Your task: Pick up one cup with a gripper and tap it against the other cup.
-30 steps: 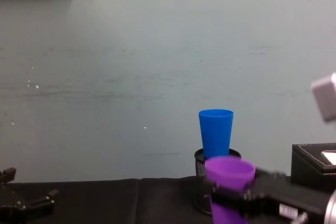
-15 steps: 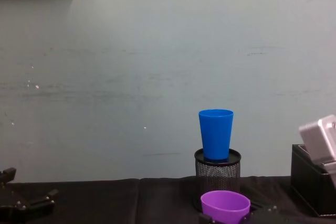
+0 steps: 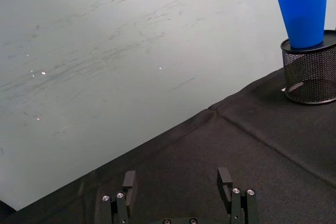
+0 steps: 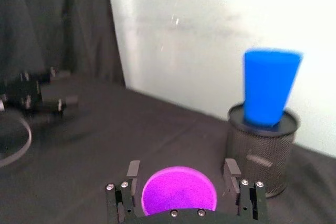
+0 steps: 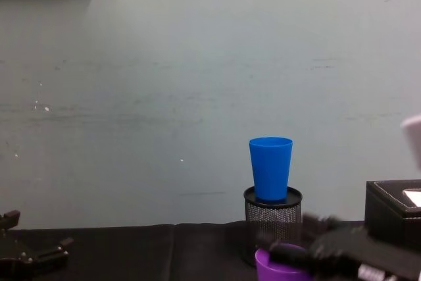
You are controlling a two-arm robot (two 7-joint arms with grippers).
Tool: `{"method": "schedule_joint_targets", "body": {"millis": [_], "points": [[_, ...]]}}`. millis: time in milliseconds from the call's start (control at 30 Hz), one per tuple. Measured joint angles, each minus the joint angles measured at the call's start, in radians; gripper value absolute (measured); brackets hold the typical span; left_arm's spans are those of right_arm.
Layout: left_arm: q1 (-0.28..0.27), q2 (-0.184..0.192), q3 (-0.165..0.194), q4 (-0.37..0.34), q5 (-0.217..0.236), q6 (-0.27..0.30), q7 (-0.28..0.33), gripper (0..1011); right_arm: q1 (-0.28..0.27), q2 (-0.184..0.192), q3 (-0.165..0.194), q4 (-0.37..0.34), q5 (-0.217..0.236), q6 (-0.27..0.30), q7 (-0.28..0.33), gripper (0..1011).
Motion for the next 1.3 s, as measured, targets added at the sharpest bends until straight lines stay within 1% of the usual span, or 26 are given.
{"method": "schedule_joint_targets", "body": {"millis": [33, 100, 133, 167, 200, 233, 267, 300, 333, 433, 500, 533, 567, 633, 667, 700, 767, 1300], "points": [[0.0, 0.0, 0.0, 0.0, 0.0, 0.0, 0.0, 1000, -0.017, 0.007, 0.021, -0.038, 0.021, 0.004, -0.001, 1002], [0.0, 0.0, 0.0, 0.0, 0.0, 0.0, 0.0, 1000, -0.036, 0.015, 0.043, -0.075, 0.039, 0.006, -0.007, 1003], [0.0, 0.0, 0.0, 0.0, 0.0, 0.0, 0.0, 1000, -0.057, 0.022, 0.069, -0.114, 0.053, 0.01, -0.027, 1002], [0.0, 0.0, 0.0, 0.0, 0.0, 0.0, 0.0, 1000, -0.068, 0.024, 0.082, -0.129, 0.058, 0.012, -0.039, 1002], [0.0, 0.0, 0.0, 0.0, 0.0, 0.0, 0.0, 1000, -0.091, 0.027, 0.11, -0.162, 0.065, 0.019, -0.075, 1003], [0.0, 0.0, 0.0, 0.0, 0.0, 0.0, 0.0, 1000, -0.101, 0.027, 0.125, -0.176, 0.065, 0.023, -0.097, 1003], [0.0, 0.0, 0.0, 0.0, 0.0, 0.0, 0.0, 1000, -0.101, 0.027, 0.125, -0.176, 0.065, 0.023, -0.097, 1003], [0.0, 0.0, 0.0, 0.0, 0.0, 0.0, 0.0, 1000, -0.121, 0.027, 0.151, -0.199, 0.058, 0.03, -0.142, 1003], [0.0, 0.0, 0.0, 0.0, 0.0, 0.0, 0.0, 1000, -0.14, 0.025, 0.176, -0.214, 0.035, 0.04, -0.197, 1003], [0.0, 0.0, 0.0, 0.0, 0.0, 0.0, 0.0, 1000, -0.159, 0.02, 0.202, -0.223, -0.006, 0.052, -0.269, 1003], [0.0, 0.0, 0.0, 0.0, 0.0, 0.0, 0.0, 1000, -0.165, 0.017, 0.213, -0.221, -0.027, 0.058, -0.301, 1003], [0.0, 0.0, 0.0, 0.0, 0.0, 0.0, 0.0, 1000, -0.168, 0.012, 0.22, -0.206, -0.052, 0.064, -0.33, 1003], [0.0, 0.0, 0.0, 0.0, 0.0, 0.0, 0.0, 1000, -0.168, 0.012, 0.22, -0.206, -0.052, 0.064, -0.33, 1003], [0.0, 0.0, 0.0, 0.0, 0.0, 0.0, 0.0, 1000, -0.165, 0.005, 0.221, -0.18, -0.077, 0.064, -0.341, 1003], [0.0, 0.0, 0.0, 0.0, 0.0, 0.0, 0.0, 1000, -0.165, 0.005, 0.221, -0.18, -0.077, 0.064, -0.341, 1003], [0.0, 0.0, 0.0, 0.0, 0.0, 0.0, 0.0, 1000, -0.161, 0.001, 0.22, -0.169, -0.091, 0.061, -0.343, 1002], [0.0, 0.0, 0.0, 0.0, 0.0, 0.0, 0.0, 1000, -0.157, -0.001, 0.218, -0.162, -0.101, 0.058, -0.346, 1003], [0.0, 0.0, 0.0, 0.0, 0.0, 0.0, 0.0, 1000, -0.159, 0.001, 0.217, -0.167, -0.09, 0.058, -0.342, 1003]]}}
